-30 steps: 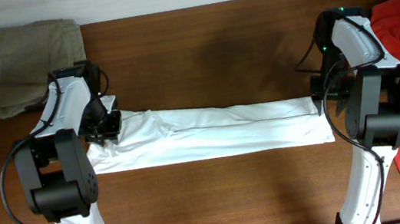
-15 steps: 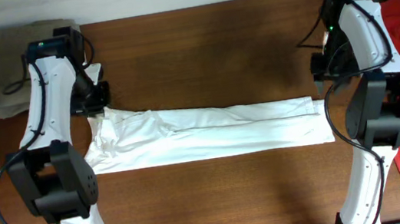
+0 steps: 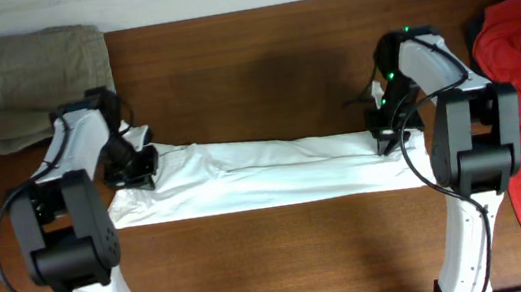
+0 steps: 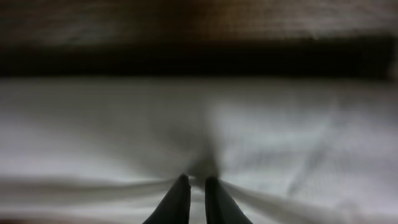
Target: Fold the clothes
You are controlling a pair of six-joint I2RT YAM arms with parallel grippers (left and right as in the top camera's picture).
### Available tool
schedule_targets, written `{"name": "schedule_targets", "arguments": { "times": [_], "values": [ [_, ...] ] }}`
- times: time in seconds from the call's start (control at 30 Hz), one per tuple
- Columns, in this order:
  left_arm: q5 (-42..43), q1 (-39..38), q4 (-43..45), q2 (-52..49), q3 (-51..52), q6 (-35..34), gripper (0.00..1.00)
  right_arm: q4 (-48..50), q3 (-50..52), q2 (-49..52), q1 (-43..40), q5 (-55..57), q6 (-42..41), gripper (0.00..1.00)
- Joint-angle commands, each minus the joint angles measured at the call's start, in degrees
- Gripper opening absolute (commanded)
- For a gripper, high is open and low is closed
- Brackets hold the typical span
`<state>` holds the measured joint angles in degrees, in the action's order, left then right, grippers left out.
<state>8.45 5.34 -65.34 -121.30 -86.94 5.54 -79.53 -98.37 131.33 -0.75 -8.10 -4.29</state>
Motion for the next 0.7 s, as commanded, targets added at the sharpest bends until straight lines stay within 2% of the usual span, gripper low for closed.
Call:
{"name": "schedule_targets", "arguments": {
  "times": [0.0, 0.1, 0.33, 0.4, 0.47, 0.53, 0.57, 0.63, 0.67],
  "values": [
    [0.1, 4.2, 3.1, 0.7, 3.5, -0.6, 0.00, 4.5, 5.9, 0.2, -0.2, 1.8, -2.8, 0.10],
    [-6.4, 7.6, 3.2, 0.7, 3.5, -5.0, 0.01, 5.4, 6.2, 0.2, -0.5, 9.6, -6.6, 0.11],
    [-7.3, 13.5, 3.1, 1.0, 2.3, -8.8, 0.00, 3.4, -1.4, 0.2, -0.4, 12.0, -6.7, 0.12],
    [-7.2, 13.6, 2.7, 2.8, 0.4, -8.8, 0.00, 0.4, -7.0, 0.2, -0.4, 12.1, -6.7, 0.09],
    [-7.2, 13.1, 2.6, 7.0, -1.7, -8.8, 0.01, -4.9, -17.0, 0.2, -0.4, 12.7, -6.8, 0.08],
    [-7.1, 12.9, 2.4, 10.4, -2.6, -8.8, 0.00, -9.3, -24.2, 0.2, -0.5, 13.9, -6.7, 0.13],
    [-6.7, 12.5, 2.3, 14.0, -2.9, -8.8, 0.00, -13.9, -30.9, 0.2, -0.6, 16.3, -6.8, 0.22],
    [-5.2, 12.0, 2.6, 19.0, -2.9, -8.8, 0.06, -17.9, -37.6, 0.1, -1.5, 18.3, -7.0, 0.87],
    [-4.9, 11.7, 2.9, 20.9, -2.9, -8.8, 0.13, -17.8, -38.2, -0.9, -2.5, 18.0, -7.2, 0.96]
  ]
}}
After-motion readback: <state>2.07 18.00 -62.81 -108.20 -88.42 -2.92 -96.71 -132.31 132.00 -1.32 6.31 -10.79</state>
